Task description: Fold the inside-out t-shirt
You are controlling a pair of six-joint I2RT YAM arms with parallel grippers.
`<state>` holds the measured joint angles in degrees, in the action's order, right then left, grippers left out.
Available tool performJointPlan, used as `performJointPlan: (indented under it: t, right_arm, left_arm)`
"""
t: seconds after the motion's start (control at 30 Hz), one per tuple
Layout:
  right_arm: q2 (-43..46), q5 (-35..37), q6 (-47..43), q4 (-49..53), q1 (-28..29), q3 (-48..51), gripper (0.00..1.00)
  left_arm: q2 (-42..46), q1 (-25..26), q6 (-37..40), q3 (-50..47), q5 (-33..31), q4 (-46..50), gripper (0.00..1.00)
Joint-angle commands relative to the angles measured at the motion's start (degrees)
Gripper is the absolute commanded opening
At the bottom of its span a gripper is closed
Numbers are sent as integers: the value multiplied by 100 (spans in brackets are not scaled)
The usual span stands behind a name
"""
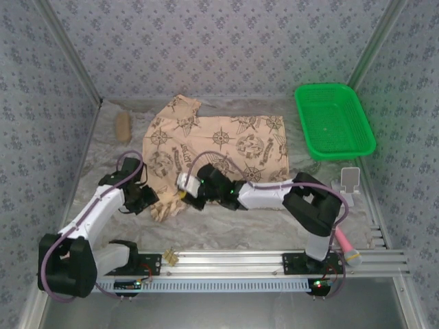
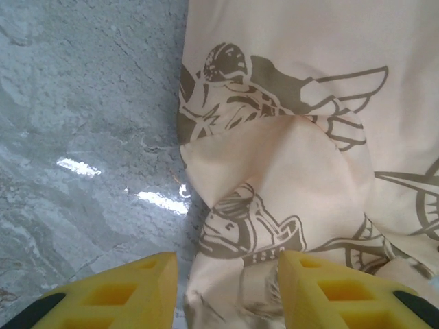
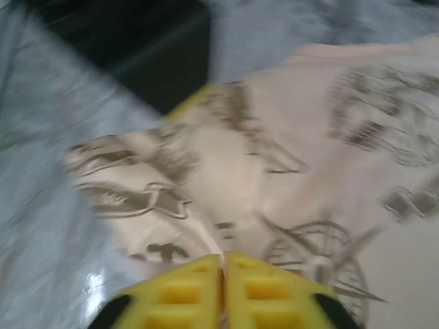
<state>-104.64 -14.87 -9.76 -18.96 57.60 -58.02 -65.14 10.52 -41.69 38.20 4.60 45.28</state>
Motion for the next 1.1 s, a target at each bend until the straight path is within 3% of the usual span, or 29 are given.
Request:
performJointPlan:
  t: [0.0, 0.13, 0.27, 0.37, 0.53, 0.67, 0.73, 0.87, 1.0, 1.07]
  right_arm:
    - [-396, 223, 1274, 141, -127, -82, 20]
    - [112, 274, 911, -149, -89, 352, 34]
    - [692, -95, -835, -26, 248, 741, 46]
    - [736, 44, -2066, 278, 682, 735, 55]
    - [336, 661, -2038, -182, 636, 661, 64]
    - [193, 628, -2043, -231, 585, 747, 66]
    - [140, 469, -2124, -176, 609, 791, 58]
    - [220, 51, -2278, -155, 810, 976, 25]
    - [407, -227, -2216, -16, 840, 1090, 4]
    - [667, -318, -2015, 157, 811, 1074, 0]
  left_arm:
    - [-381, 31, -96, 120, -32, -194, 42]
    - [-424, 182, -236, -20, 275, -190, 42]
    - [-63, 321, -638, -423, 303, -205, 42]
    - [96, 480, -905, -647, 288, -318, 41]
    - [24, 760, -1019, -798, 107, -248, 39]
    - [19, 1145, -1332, -1062, -63, -439, 38]
    - [-21, 1193, -1399, -1174, -33, -575, 27]
    - [67, 1196, -1155, -899, -200, -72, 0]
    - [413, 1189, -1019, -771, -310, 327, 0]
    - [558, 1151, -1015, -703, -144, 536, 0]
